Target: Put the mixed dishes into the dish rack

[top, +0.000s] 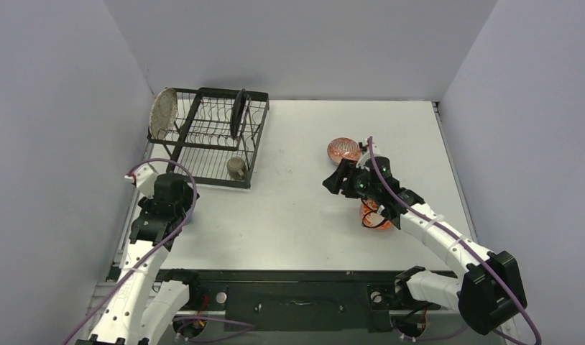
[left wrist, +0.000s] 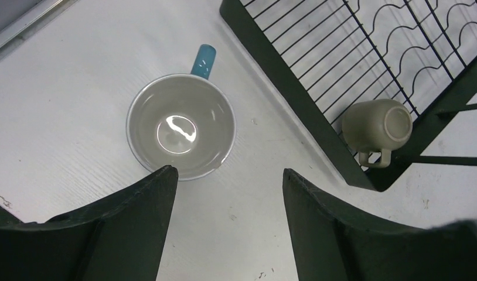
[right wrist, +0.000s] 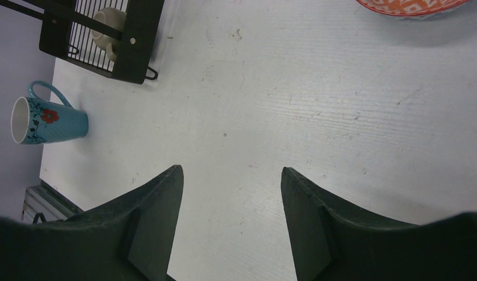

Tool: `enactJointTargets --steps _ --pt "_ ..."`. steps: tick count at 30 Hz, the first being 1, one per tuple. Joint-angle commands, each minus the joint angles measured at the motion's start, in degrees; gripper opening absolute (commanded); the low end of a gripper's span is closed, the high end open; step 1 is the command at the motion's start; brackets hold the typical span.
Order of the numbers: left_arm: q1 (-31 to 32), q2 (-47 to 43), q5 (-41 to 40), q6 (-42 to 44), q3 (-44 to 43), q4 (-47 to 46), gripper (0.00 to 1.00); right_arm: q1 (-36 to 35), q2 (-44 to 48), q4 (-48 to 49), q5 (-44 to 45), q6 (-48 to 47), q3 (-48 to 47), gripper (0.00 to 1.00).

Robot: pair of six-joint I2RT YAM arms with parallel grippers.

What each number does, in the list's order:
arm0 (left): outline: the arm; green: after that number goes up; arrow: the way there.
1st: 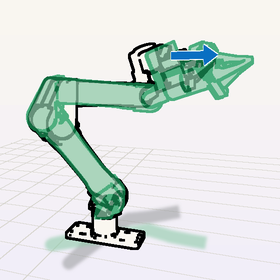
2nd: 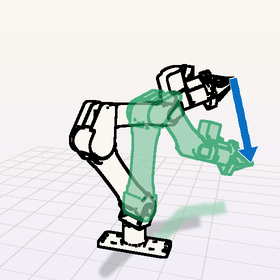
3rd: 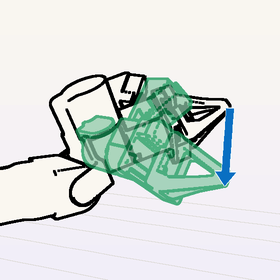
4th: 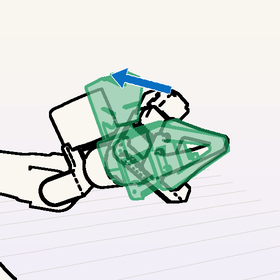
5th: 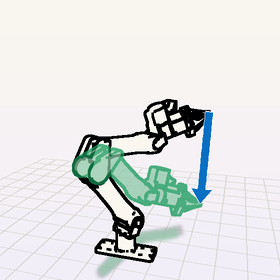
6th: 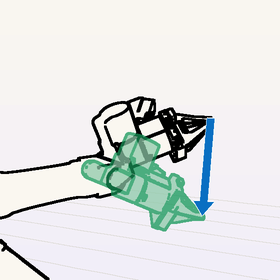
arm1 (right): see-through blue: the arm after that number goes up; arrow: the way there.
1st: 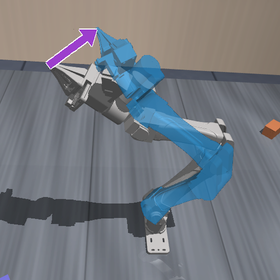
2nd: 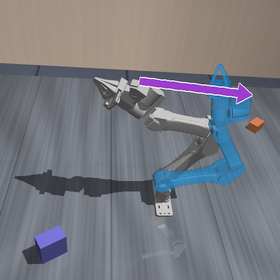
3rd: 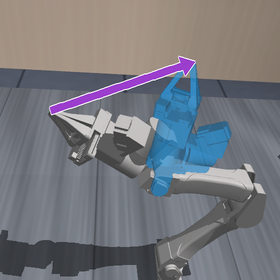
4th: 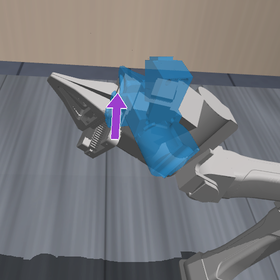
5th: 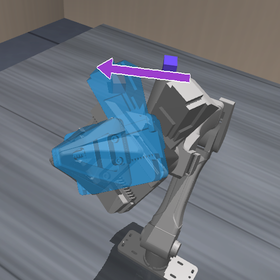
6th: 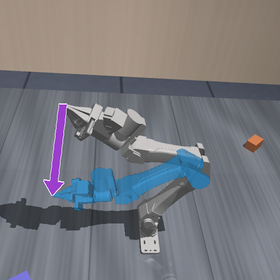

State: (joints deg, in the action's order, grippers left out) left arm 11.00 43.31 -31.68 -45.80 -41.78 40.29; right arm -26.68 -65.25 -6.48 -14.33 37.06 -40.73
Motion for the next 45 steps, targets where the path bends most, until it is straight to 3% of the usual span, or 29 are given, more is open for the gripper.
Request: enactJointTargets --steps 1,13,21,26,31,42,43,45 --pt "-6.5 -0.3 7.2 1.9 0.2 -5.4 0.63 -0.1 0.8 1.5 1.0 -0.3 -0.6 0.58" --pt "-9.0 5.3 7.2 2.8 1.4 -12.8 0.45 0.0 0.9 1.4 0.6 -0.6 -0.6 0.57" --pt "-14.4 12.5 13.3 0.3 4.8 -17.4 0.44 0.8 2.0 1.0 0.5 -0.8 0.5 0.57" --pt "-17.2 17.5 19.6 2.3 5.6 -20.8 0.44 1.1 2.3 1.1 0.4 -0.8 1.0 0.57" --pt "-18.0 20.7 20.7 3.8 6.0 -21.8 0.43 1.2 2.2 1.4 0.3 -0.8 1.0 0.57" --pt "-17.9 18.9 21.5 7.3 6.1 -20.8 0.14 1.2 1.2 2.6 -0.4 0.0 1.4 0.57" --pt "-17.9 18.8 23.0 7.8 6.0 -20.8 0.05 1.2 1.2 2.7 -0.5 0.0 1.4 0.57" --pt "-17.8 18.5 25.0 9.2 5.8 -20.3 0.0 1.1 1.2 2.7 -0.5 0.0 1.4 0.57"
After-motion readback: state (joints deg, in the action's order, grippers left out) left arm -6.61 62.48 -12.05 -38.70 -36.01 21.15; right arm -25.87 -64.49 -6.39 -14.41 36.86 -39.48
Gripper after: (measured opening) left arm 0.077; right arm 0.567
